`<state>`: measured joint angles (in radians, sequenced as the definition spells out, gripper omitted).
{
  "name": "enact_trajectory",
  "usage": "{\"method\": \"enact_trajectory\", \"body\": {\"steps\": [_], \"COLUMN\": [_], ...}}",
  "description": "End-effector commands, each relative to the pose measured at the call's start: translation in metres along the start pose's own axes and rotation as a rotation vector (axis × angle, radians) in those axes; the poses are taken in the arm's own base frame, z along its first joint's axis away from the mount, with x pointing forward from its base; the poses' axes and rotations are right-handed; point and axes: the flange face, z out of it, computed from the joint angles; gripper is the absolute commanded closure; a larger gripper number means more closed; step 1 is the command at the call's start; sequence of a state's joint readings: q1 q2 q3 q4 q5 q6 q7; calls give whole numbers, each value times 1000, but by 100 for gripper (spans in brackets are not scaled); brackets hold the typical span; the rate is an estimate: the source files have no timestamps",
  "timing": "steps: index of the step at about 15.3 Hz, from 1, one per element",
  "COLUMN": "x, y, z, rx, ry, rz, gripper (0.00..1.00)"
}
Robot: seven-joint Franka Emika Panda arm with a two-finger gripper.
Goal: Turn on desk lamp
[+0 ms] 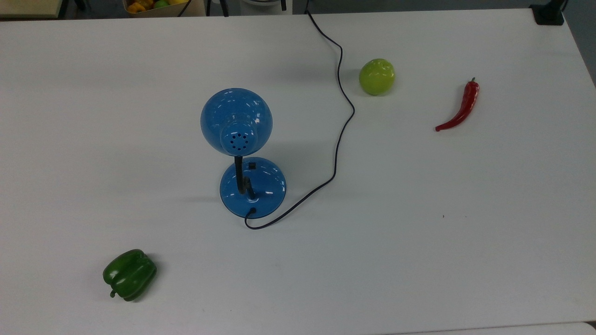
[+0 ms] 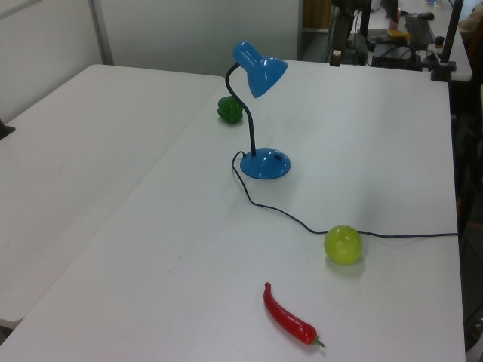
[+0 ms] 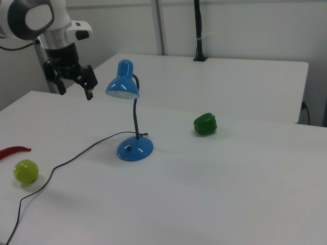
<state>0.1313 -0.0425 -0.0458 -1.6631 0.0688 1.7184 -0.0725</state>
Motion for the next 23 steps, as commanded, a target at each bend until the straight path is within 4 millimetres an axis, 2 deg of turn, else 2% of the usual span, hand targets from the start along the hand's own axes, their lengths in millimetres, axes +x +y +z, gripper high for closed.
{"method": "enact_trajectory", "body": {"steps": [1, 18, 20, 23], "x": [-2, -3, -3, -2], "y": [3, 6, 6, 7], "z": [0, -4, -4, -3], "rx": [0, -1, -1, -2], "ry": [10, 26, 26, 27], "rz": [-16, -11, -15, -16], "gripper": [0, 0, 8, 33]}}
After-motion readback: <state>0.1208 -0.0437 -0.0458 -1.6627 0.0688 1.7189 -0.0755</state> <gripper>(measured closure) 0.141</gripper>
